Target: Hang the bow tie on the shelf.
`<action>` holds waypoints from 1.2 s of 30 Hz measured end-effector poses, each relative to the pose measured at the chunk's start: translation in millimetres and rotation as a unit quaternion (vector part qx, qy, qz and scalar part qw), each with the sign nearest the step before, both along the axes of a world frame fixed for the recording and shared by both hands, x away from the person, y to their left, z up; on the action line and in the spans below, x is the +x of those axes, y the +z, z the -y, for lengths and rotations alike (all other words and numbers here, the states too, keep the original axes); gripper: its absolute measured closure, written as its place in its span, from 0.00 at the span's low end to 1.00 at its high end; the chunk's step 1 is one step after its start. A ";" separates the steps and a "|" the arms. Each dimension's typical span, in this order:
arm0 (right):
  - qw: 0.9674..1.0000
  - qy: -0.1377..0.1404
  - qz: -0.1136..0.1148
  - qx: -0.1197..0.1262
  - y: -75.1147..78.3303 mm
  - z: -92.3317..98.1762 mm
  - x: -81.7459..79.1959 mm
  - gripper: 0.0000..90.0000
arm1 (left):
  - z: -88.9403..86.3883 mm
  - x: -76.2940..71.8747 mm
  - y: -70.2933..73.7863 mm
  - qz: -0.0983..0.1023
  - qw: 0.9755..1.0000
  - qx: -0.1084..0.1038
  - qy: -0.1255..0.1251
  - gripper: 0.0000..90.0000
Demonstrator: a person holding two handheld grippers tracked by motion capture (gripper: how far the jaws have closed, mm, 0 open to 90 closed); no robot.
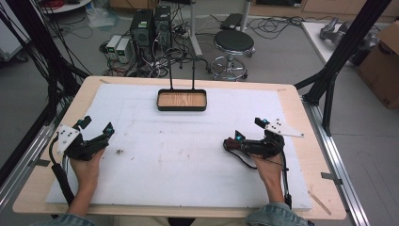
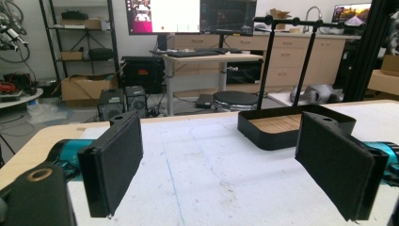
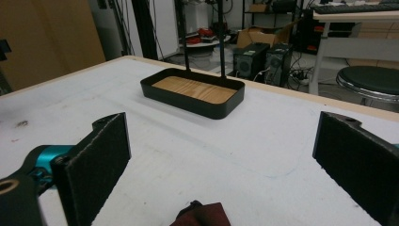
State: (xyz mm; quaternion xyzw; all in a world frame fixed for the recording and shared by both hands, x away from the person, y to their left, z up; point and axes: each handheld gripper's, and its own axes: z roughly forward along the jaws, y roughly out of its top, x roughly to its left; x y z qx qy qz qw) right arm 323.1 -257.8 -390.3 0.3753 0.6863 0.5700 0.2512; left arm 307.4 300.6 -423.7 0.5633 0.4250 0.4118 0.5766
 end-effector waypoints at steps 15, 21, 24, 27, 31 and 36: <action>1.000 0.012 -0.016 -0.009 -0.8 0.8 0.1 0.05 | -4.3 -0.2 -1.3 -0.004 1.000 -0.015 0.001 0.18; 1.000 0.012 -0.015 -0.007 1.1 4.0 -1.3 0.05 | -4.9 -0.9 -0.7 -0.002 1.000 -0.016 0.003 0.19; 1.000 0.014 -0.019 -0.011 0.2 5.1 -0.2 0.07 | -4.4 -0.8 -0.9 -0.005 1.000 -0.013 0.002 0.19; 0.999 0.025 -0.036 -0.026 -2.5 4.4 1.8 0.16 | -4.1 -0.6 -0.7 0.001 1.000 -0.016 0.002 0.19; 0.996 0.033 -0.061 -0.050 -9.2 4.2 4.5 0.18 | -2.6 1.6 -1.6 0.001 1.000 -0.016 -0.001 0.20; 0.993 0.026 -0.085 -0.074 -18.2 8.3 7.8 0.26 | -1.4 -0.1 -0.2 0.007 1.000 -0.009 -0.003 0.20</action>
